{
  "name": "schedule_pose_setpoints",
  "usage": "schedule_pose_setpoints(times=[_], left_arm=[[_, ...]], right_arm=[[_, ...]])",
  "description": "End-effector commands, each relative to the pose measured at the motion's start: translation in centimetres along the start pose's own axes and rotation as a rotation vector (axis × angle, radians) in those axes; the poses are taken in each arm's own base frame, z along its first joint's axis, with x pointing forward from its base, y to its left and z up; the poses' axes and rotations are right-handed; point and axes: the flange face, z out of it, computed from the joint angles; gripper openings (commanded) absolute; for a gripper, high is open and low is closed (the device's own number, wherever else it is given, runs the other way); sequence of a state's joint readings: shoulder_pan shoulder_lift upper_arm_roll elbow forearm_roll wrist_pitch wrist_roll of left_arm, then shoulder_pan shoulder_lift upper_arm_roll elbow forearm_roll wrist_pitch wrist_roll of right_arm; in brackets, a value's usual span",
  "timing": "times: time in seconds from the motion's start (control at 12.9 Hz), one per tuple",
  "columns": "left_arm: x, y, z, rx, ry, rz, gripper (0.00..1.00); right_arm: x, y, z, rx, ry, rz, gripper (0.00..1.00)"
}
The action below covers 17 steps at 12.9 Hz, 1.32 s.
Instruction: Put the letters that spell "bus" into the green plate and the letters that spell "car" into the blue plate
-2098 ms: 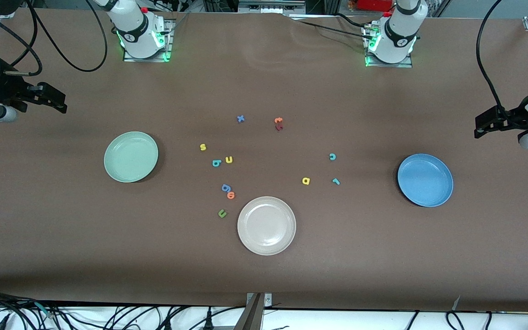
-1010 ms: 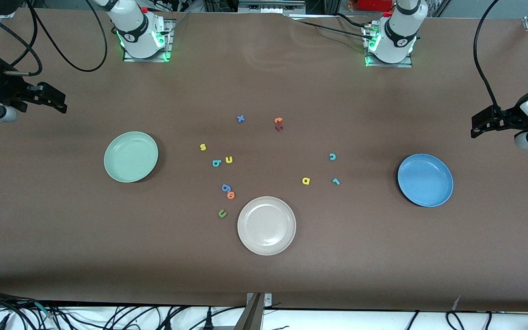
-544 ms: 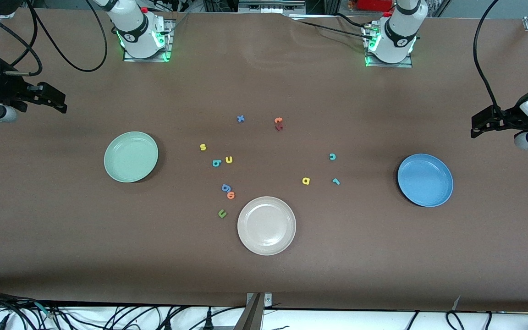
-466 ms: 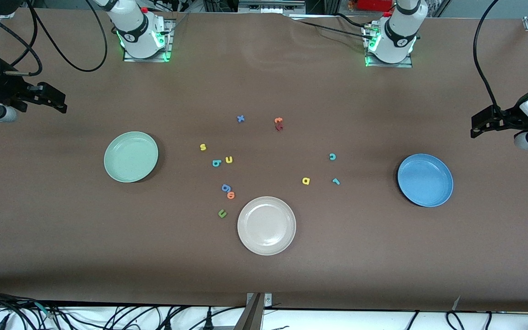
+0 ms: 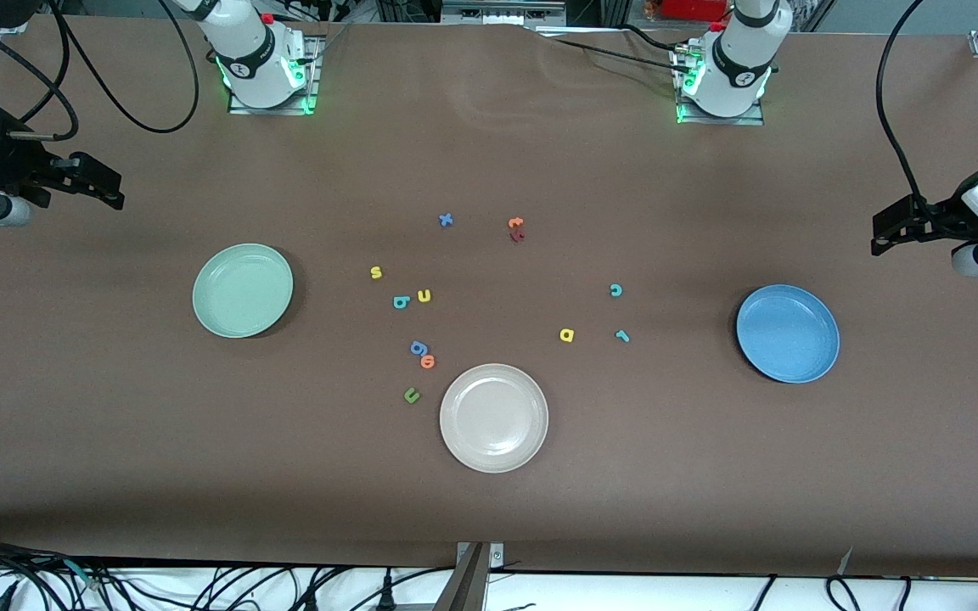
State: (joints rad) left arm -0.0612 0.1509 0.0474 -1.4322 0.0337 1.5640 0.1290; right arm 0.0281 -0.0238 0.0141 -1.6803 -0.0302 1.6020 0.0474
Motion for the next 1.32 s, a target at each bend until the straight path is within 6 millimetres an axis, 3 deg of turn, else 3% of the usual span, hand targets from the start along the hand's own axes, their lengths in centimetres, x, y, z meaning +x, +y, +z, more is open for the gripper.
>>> schedule_pose_setpoints(times=[0.0, 0.62, 1.24], left_arm=[[0.0, 0.5, -0.9, -0.032, 0.003, -0.001, 1.0], [0.0, 0.1, -0.9, -0.03, 0.003, -0.006, 1.0], [-0.1, -0.6, -0.8, -0.028, 0.01, -0.018, 1.0]], right_arm=[[0.0, -0.2, -0.7, 0.005, -0.002, 0.008, 1.0], [-0.4, 1.1, -0.2, 0.005, -0.043, 0.03, 1.0], [-0.3, 0.9, -0.2, 0.005, -0.041, 0.023, 1.0]])
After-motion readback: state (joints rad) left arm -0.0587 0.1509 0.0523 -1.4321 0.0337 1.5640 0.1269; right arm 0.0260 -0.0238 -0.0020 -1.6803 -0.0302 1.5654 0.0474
